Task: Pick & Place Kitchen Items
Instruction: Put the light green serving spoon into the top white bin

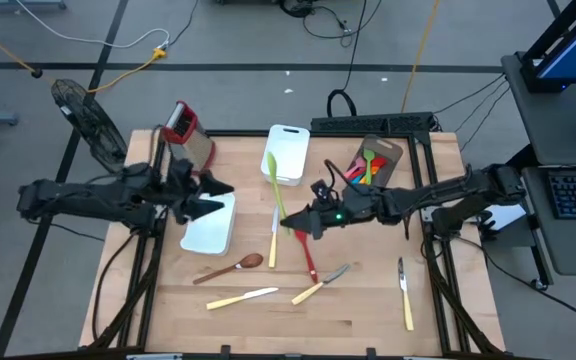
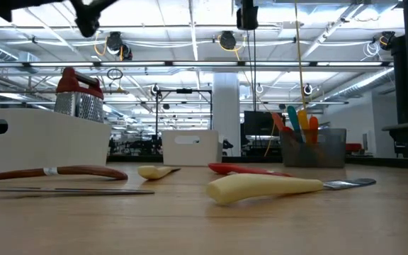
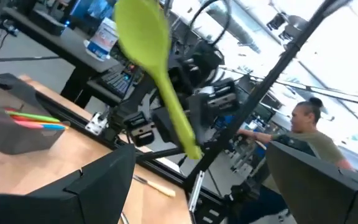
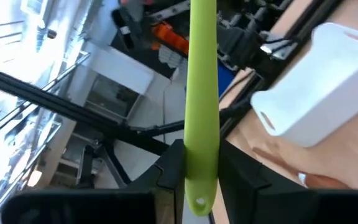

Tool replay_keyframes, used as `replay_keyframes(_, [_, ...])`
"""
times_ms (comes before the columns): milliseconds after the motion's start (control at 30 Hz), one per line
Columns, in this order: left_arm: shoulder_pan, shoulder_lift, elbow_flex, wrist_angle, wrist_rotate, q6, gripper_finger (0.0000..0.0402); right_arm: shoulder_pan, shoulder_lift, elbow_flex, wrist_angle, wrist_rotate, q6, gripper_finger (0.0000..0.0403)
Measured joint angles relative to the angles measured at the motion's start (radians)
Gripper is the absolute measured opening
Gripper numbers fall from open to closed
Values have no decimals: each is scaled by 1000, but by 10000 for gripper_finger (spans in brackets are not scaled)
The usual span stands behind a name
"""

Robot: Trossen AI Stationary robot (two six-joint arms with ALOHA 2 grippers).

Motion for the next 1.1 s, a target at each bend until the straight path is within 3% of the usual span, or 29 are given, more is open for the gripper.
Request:
replay_keyframes(467, [-1,317,0,402,-114,-113,367,-15,0,0,61,-10,-50,62])
replay_keyframes(933, [-4,488,0,666,-114,-196,367,-54,0,0,64,-44,-58,62])
replay_keyframes(1100, [-20,528,37,671,-114,-192,367,-65,0,0,64,-62,-57,62])
